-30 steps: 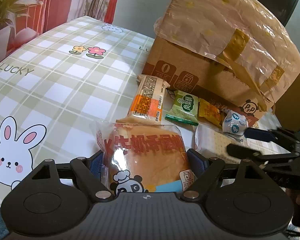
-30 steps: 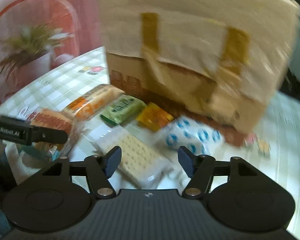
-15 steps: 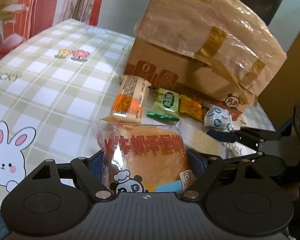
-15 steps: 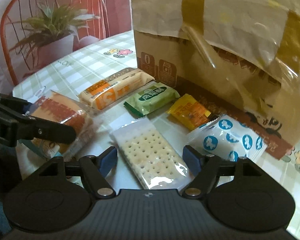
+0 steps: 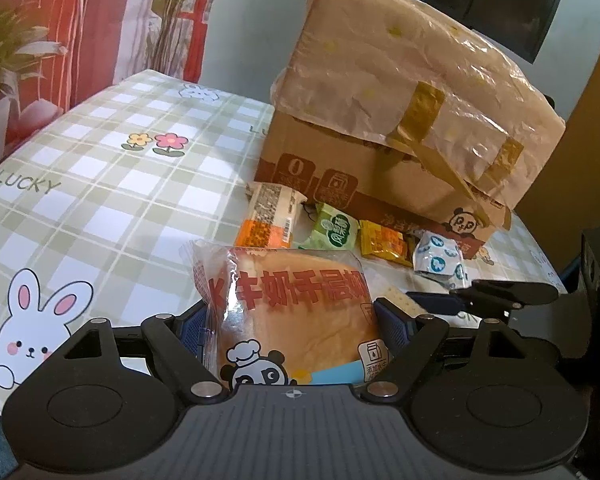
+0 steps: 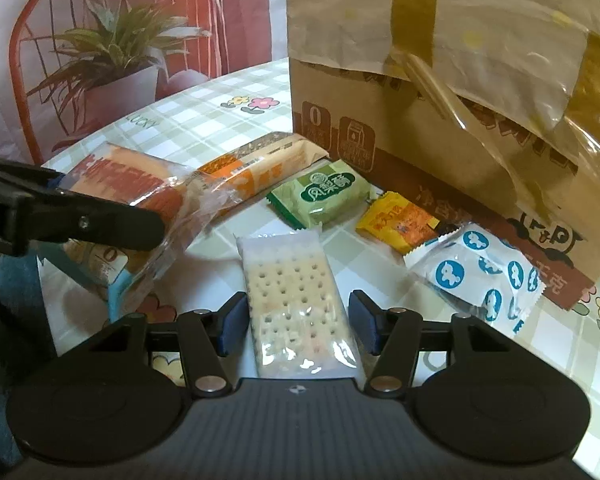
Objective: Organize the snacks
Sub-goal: 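Lower the right tool onto the white cracker packet while the left tool holds the bread bag, then close the right tool on the white cracker packet while the left tool holds the bread bag, then carry the bread bag and cracker packet to the paper-lined box with both tools, then open both tools to drop the bread bag and crackers into the box, then move both tools back to the remaining snacks on the table, then grasp the blue-dotted white packet with the right tool while the left tool grasps the orange-striped bar, then lift the blue-dotted packet and orange-striped bar off the table with both tools, then carry the blue-dotted packet and striped bar to the paper-lined box with both tools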
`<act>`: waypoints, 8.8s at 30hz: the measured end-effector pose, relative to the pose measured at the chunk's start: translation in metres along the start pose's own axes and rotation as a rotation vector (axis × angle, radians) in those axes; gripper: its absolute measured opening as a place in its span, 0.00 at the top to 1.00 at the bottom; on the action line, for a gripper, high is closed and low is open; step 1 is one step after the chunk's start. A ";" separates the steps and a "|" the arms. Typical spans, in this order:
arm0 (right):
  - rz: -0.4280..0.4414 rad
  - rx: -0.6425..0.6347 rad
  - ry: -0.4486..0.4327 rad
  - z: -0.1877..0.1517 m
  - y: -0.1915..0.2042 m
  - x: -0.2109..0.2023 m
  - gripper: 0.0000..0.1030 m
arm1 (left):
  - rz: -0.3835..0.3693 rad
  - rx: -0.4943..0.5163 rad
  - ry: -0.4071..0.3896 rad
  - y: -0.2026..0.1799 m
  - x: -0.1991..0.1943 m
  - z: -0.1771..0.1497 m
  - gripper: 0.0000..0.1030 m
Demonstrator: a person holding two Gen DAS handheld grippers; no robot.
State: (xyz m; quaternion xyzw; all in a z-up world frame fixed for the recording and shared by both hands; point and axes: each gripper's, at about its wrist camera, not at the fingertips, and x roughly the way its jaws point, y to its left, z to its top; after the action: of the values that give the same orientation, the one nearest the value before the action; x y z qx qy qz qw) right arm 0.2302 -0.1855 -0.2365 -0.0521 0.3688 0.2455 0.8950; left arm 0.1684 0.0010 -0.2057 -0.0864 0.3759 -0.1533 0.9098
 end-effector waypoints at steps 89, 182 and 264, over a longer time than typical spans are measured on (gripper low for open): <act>-0.288 0.073 -0.358 0.162 -0.100 -0.094 0.37 | 0.044 0.308 -0.295 -0.101 0.018 0.231 0.10; -0.284 0.498 -0.224 -0.018 -0.086 -0.006 0.39 | 0.164 0.126 0.051 0.010 0.063 0.033 0.62; 0.105 0.033 -0.402 0.085 -0.005 -0.118 0.51 | 0.030 0.207 -0.336 -0.029 -0.057 0.116 0.62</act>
State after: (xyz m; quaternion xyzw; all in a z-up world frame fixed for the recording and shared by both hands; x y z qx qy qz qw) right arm 0.2156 -0.2140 -0.0946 0.0318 0.1891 0.2914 0.9372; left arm 0.2066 -0.0018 -0.0787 -0.0111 0.2024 -0.1608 0.9660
